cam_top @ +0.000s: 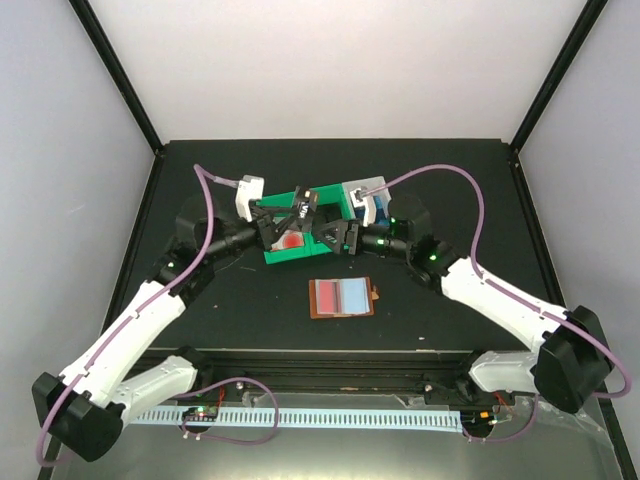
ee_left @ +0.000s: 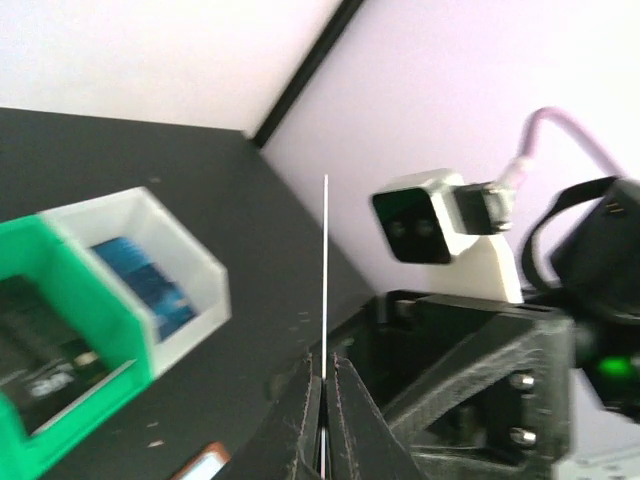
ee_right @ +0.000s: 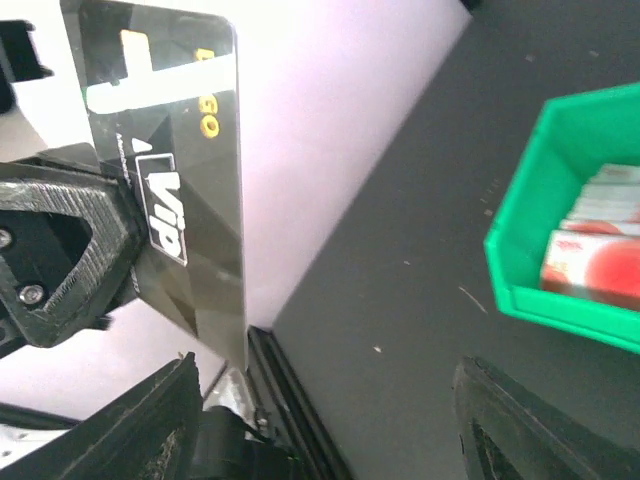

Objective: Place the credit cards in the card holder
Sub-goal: Insert the credit card into the card holder.

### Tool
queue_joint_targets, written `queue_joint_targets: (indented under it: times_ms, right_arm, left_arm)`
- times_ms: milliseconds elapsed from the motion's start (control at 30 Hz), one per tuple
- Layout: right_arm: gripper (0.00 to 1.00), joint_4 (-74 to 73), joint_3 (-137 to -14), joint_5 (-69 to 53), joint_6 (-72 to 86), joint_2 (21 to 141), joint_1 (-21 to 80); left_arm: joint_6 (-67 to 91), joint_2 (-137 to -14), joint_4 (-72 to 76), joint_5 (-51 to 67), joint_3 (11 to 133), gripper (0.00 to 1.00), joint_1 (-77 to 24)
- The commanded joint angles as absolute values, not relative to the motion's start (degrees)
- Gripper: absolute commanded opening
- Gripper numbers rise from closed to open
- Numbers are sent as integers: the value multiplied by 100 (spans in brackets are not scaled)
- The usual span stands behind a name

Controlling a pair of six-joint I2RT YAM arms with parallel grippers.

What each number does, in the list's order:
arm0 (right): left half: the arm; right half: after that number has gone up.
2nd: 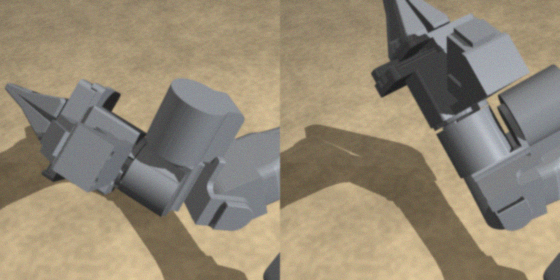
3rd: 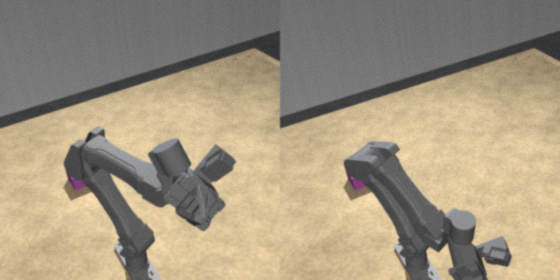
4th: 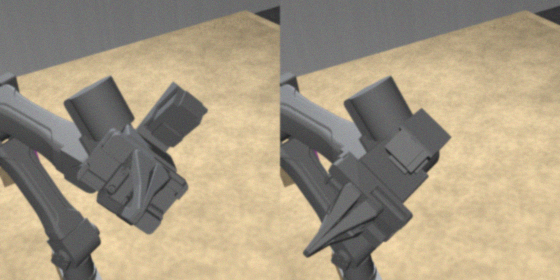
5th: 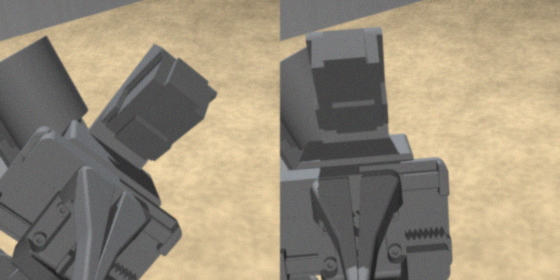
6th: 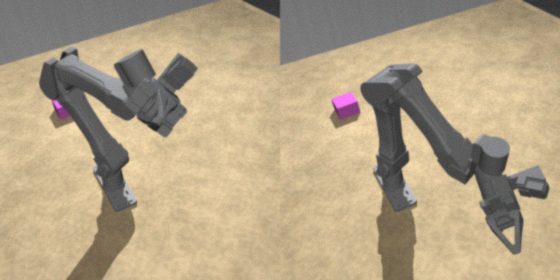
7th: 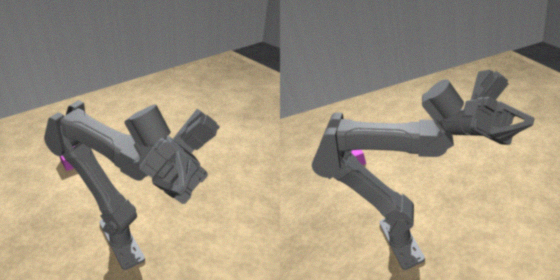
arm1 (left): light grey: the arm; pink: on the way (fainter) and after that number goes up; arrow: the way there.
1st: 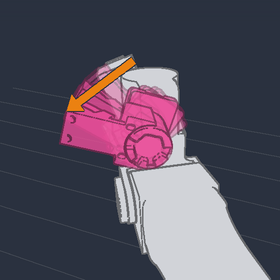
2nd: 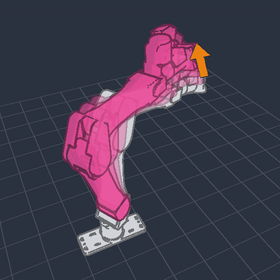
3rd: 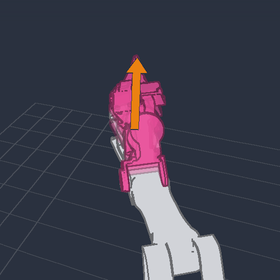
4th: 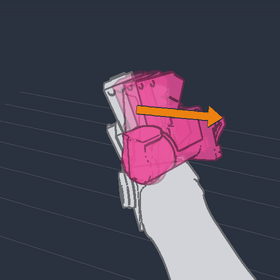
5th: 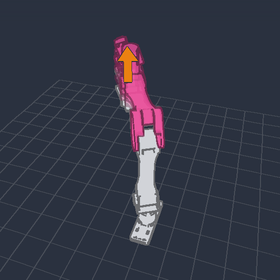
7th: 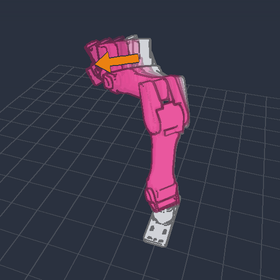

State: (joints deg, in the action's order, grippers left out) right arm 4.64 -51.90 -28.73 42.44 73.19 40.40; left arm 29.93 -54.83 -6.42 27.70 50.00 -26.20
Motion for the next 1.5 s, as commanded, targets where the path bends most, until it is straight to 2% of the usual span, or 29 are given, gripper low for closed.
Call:
queue_joint_targets:
  times_ms: [0,233,467,633,700,767,867,967,1100,1267,1400,1467]
  right_arm:
    - [68,1534,-5027,-3389,5109,7093,4025]
    - [45,2491,-4825,-3680,5917,6885,4023]
    - [35,3339,-4706,-3963,6565,6922,4025]
    - [20,3523,-4759,-4017,6723,7012,4023]
    - [11,3511,-4747,-4004,6689,7026,4025]
    - [2,3484,-4672,-3942,6585,6998,4021]
    - [1,2913,-4551,-3703,6081,6856,3965]
    - [1,1394,-4392,-3378,5201,6599,3737]
    - [1,289,-3920,-3243,4530,6352,3323]
    - [1,-288,-3441,-3374,4121,6579,3226]
    - [1,-257,-3266,-3509,4064,7191,3225]
    - [1,-314,-3332,-3539,4039,7519,3232]
  left_arm:
    - [4186,-5294,349,3775,4942,2,-2593]
    - [5218,-5142,768,4084,4856,1,-2588]
    - [5896,-5115,1368,4343,4561,2,-2608]
    - [5920,-5098,1385,4351,4492,3,-2619]
    - [5864,-5116,1363,4364,4461,6,-2628]
    - [5699,-5140,1222,4422,4439,16,-2628]
    - [5030,-5131,216,4154,4483,53,-2628]
    - [4074,-5109,-898,3533,4462,71,-2628]
    - [3356,-5514,-1607,3304,4239,74,-2662]
    - [3406,-5976,-1142,3080,3763,71,-3138]
    - [3479,-6512,-1043,2267,3680,67,-3585]
    - [3617,-6852,-914,2301,3651,62,-3604]
